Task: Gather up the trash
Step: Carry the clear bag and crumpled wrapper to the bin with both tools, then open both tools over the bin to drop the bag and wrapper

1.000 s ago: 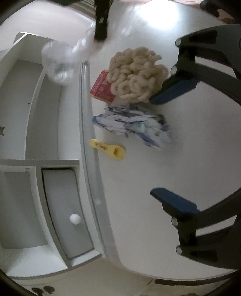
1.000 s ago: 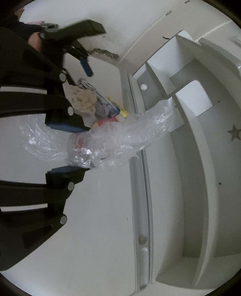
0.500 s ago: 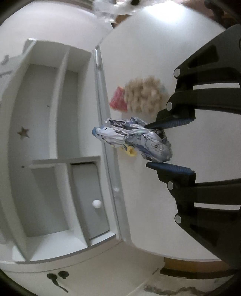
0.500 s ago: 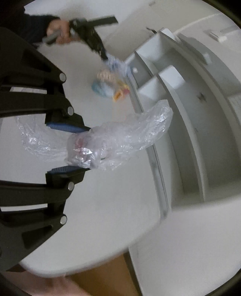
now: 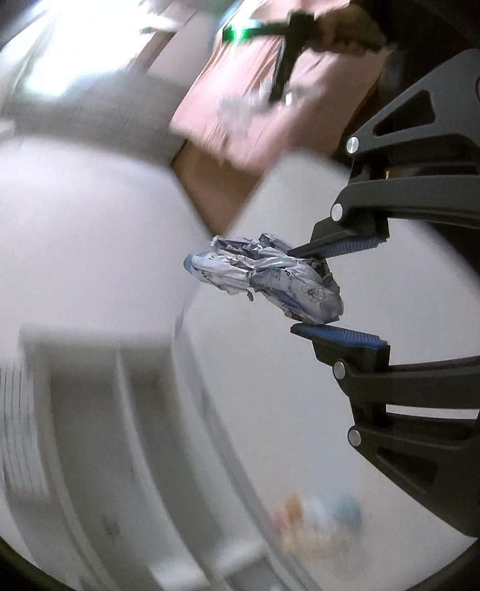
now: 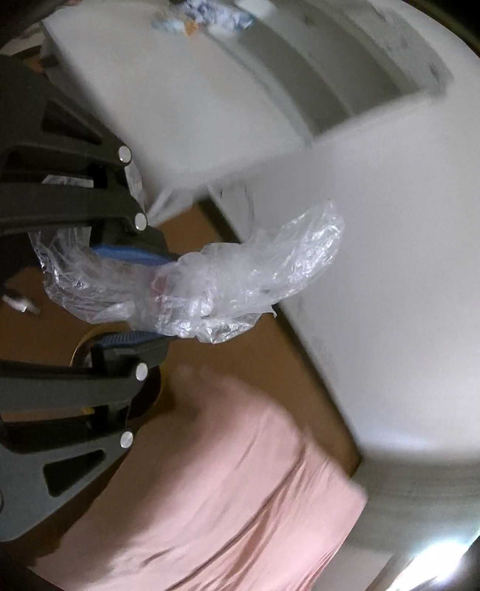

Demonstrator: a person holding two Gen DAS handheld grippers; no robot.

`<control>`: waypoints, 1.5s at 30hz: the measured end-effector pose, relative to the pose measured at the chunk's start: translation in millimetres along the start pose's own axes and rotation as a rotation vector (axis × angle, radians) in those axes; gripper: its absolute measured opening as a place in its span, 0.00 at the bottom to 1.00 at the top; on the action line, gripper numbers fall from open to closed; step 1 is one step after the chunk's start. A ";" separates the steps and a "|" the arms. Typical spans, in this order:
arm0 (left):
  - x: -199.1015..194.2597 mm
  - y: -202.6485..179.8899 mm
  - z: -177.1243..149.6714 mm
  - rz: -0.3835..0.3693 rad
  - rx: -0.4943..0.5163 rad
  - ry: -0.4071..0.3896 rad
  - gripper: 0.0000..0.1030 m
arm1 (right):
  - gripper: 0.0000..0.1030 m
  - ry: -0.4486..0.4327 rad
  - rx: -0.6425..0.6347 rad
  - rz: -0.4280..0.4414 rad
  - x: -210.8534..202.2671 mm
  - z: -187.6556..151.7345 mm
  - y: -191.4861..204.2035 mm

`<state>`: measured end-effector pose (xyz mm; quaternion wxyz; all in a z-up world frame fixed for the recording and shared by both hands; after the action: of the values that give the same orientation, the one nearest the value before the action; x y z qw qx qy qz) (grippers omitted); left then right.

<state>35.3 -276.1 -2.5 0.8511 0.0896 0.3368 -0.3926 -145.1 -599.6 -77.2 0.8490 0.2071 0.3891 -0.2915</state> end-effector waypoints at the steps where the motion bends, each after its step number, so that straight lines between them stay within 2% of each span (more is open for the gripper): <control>1: 9.6 -22.9 0.5 -0.043 0.019 0.010 0.33 | 0.30 0.024 0.033 -0.025 7.6 -6.9 -22.0; 3: 33.1 -75.8 -0.8 -0.137 0.073 0.040 0.33 | 0.30 0.059 0.084 -0.061 21.9 -19.1 -54.3; 7: 79.0 -154.4 -11.9 -0.254 0.128 0.112 0.33 | 0.30 0.149 0.141 -0.131 54.9 -47.4 -105.5; 12: 119.1 -217.5 -24.2 -0.302 0.213 0.158 0.33 | 0.30 0.217 0.175 -0.127 82.9 -65.7 -129.8; 18: 164.0 -244.9 -31.2 -0.335 0.177 0.219 0.33 | 0.30 0.266 0.244 -0.085 99.2 -78.0 -141.3; 23: 179.0 -249.6 -42.5 -0.329 0.163 0.250 0.33 | 0.31 0.253 0.262 -0.075 102.4 -73.7 -138.6; 24: 182.1 -250.4 -43.8 -0.330 0.166 0.256 0.33 | 0.35 0.248 0.266 -0.071 103.7 -72.0 -137.0; 27: 191.3 -255.1 -43.0 -0.327 0.167 0.270 0.33 | 0.62 0.240 0.267 -0.072 104.9 -69.5 -135.3; 37: 223.9 -269.5 -69.1 -0.327 0.203 0.345 0.33 | 0.63 0.200 0.357 -0.076 95.8 -64.4 -152.1; 45: 285.4 -298.5 -112.4 -0.311 0.244 0.469 0.33 | 0.67 0.159 0.396 -0.105 83.5 -63.0 -163.0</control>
<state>-106.0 -604.4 -237.9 0.6629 0.2269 0.4841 -0.5242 -242.0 -712.3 -201.3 0.7421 0.3715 0.4002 -0.3889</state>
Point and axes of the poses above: each gripper's, at about its wrist camera, not at the fingertips, and x roughly the way its jaws point, y to its left, z to its top, the point moved 8 cm from there along x, roughly the way its jaws point, and after that the axes turned 1 degree about -y, right-handed, at the moved point
